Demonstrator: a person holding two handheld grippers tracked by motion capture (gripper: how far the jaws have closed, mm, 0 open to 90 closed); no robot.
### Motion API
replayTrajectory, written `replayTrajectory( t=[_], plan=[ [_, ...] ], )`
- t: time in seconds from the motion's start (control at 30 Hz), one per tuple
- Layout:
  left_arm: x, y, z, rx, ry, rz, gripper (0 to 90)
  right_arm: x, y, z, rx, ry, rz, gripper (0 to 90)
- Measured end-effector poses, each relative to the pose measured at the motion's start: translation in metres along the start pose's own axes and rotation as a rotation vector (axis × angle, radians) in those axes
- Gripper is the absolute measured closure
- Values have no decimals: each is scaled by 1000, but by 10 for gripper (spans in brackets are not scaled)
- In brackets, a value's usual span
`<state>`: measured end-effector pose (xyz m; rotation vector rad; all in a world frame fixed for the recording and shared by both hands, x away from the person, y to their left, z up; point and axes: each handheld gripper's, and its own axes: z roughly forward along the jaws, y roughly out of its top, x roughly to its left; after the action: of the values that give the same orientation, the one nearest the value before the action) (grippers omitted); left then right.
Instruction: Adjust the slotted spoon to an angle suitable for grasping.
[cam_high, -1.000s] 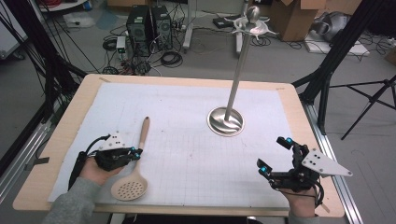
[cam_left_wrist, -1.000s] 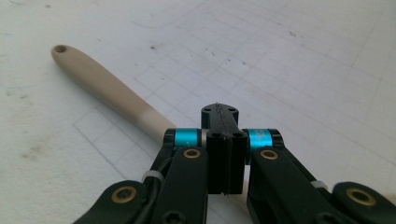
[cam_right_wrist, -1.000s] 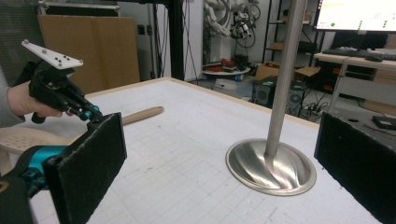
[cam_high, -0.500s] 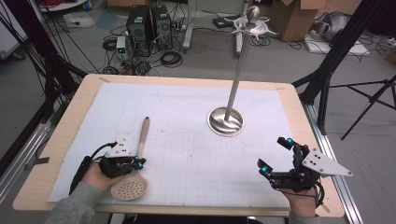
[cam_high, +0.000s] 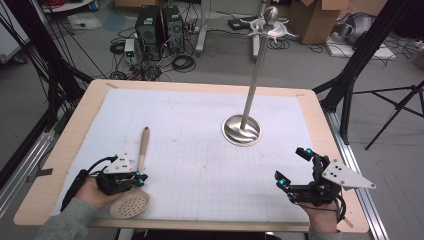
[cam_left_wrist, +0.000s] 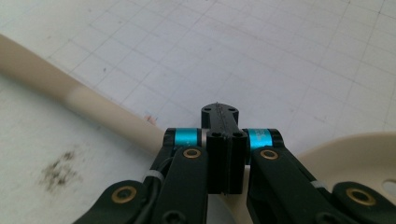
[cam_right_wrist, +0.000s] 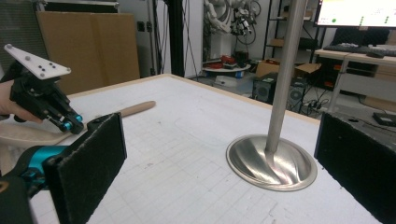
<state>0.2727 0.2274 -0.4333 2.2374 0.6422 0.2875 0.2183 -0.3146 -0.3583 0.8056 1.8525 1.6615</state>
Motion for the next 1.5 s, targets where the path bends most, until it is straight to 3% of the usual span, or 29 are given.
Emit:
replayTrajectory(
  t=[0.23,0.3,0.33,0.37,0.4,0.43,0.5,0.53,0.6,0.8,1.0,1.17,1.5],
  plan=[
    [6,-15,-14,-28,17,-55,896,2,0,1,7,3,5,11],
    [6,-17,-16,-56,39,-53,896,2,0,2,8,4,-2,11],
    [10,-18,-24,-107,74,-64,896,2,0,4,9,8,0,11],
    [10,-18,-24,-107,74,-64,896,2,0,4,9,8,0,11],
    [16,-17,-33,-137,124,-91,896,2,0,5,9,10,-1,11],
    [16,-17,-33,-137,124,-91,896,2,0,5,9,10,-1,11],
    [31,-19,-40,-147,176,-149,896,2,-1,6,13,14,2,11],
    [31,-19,-40,-147,176,-149,896,2,-1,6,13,14,2,11],
    [47,-22,-38,-143,210,-205,896,2,-1,9,15,21,2,11],
    [66,-25,-29,-119,225,-250,896,2,1,8,10,24,1,11],
    [75,-19,-14,-109,216,-251,897,-1,0,6,6,16,1,11],
    [75,-7,-3,-89,204,-209,897,-1,1,5,1,12,-1,11],
    [76,32,32,-10,73,-167,897,-1,2,8,5,20,-1,11]
  ],
)
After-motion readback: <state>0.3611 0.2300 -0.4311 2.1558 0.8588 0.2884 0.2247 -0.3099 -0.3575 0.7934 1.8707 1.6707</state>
